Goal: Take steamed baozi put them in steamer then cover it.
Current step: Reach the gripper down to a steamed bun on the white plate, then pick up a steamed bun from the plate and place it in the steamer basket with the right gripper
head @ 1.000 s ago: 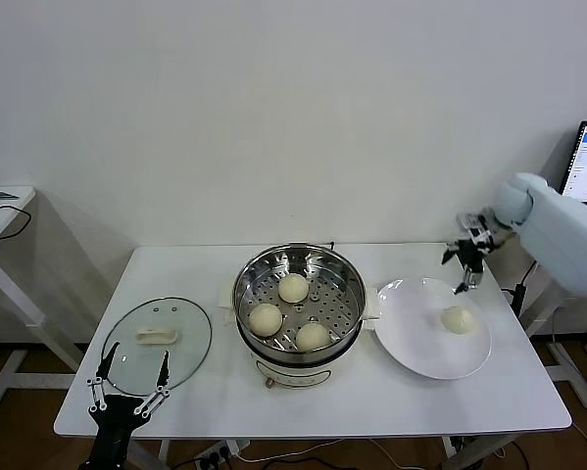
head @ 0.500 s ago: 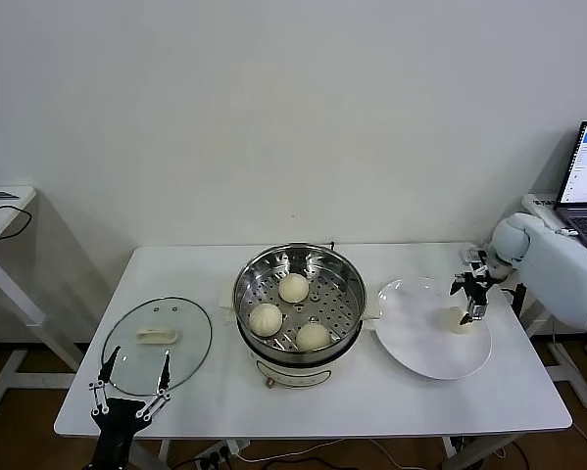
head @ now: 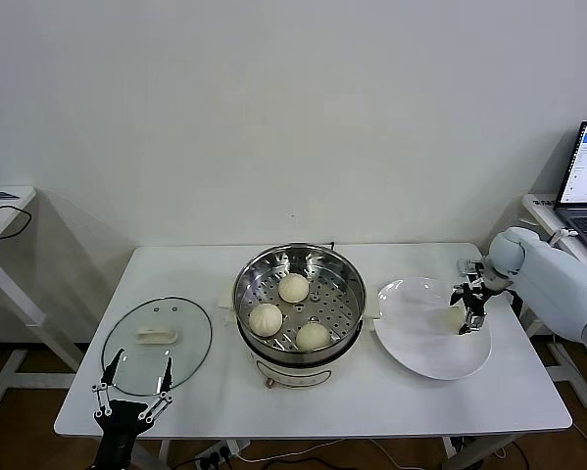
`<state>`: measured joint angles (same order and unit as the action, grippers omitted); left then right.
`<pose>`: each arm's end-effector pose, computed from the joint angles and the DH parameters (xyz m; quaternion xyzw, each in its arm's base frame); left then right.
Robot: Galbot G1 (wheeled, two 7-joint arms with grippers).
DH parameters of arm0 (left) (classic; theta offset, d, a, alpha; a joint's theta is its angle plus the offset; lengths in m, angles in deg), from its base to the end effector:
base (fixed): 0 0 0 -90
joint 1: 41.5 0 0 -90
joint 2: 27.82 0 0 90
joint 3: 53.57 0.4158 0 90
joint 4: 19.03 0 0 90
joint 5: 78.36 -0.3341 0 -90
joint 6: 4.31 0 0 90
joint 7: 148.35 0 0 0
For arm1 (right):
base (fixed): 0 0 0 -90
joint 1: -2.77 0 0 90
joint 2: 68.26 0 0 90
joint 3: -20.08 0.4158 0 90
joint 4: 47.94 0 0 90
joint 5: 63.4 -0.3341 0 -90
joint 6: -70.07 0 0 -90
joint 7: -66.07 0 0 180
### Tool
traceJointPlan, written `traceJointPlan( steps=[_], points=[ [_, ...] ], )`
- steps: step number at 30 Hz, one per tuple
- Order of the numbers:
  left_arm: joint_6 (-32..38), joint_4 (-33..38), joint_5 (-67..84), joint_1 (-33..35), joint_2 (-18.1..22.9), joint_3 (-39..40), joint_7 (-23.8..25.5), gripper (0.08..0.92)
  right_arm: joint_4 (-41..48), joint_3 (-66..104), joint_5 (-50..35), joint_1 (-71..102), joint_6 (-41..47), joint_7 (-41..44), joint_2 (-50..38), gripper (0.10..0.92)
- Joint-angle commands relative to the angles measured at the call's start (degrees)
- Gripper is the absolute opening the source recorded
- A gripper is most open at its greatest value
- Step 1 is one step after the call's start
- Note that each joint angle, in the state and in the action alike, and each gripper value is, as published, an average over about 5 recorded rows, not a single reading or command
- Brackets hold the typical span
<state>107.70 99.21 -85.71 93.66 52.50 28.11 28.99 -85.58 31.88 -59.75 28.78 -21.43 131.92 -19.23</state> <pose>0.0303 0.0853 -0.3806 0.0116 0.9842 0.1689 0.0522 0.5977 -0.2953 -0.2452 0.4739 -0.5586 0.4875 0.4751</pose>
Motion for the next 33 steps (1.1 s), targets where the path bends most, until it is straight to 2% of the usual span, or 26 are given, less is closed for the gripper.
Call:
traceJointPlan(
  steps=[1, 5, 8, 15, 22, 28, 33],
  points=[
    [0.09, -0.03, 0.0, 0.01, -0.02, -0.07, -0.03, 0.823, 0.07, 0.29, 0.16, 0.61, 0.23, -0.52, -0.07, 0.724],
    [0.21, -0.01, 0.06, 0.04, -0.12, -0.16, -0.06, 0.823, -0.73, -0.28, 0.19, 0.13, 0.36, -0.47, -0.51, 0.638],
    [0.24, 0.06, 0.08, 0.03, -0.17, -0.13, -0.05, 0.823, -2.14, -1.01, 0.09, -0.93, 0.5, -0.3, -1.25, 0.605],
    [0.24, 0.14, 0.09, -0.16, -0.55, 0.28, -0.07, 0.823, -8.97, -6.87, -2.2, -11.64, 0.25, 3.5, -2.87, 0.596],
    [0.09, 0.64, 0.22, -0.63, -1.24, 0.73, -0.24, 0.823, -21.76, -24.8, -16.95, -32.28, 3.05, 8.55, -0.61, 0.595],
    [-0.32, 1.24, 0.18, -0.77, -1.7, 0.71, -0.52, 0.823, -36.69, -35.4, -31.22, -44.3, 8.86, 5.48, 3.18, 0.597],
    [-0.05, 1.12, -0.21, -1.18, -1.74, 0.72, -0.71, 0.823, -43.67, -38.63, -38.08, -47.98, 12.68, 1.75, 7.68, 0.594]
  ],
)
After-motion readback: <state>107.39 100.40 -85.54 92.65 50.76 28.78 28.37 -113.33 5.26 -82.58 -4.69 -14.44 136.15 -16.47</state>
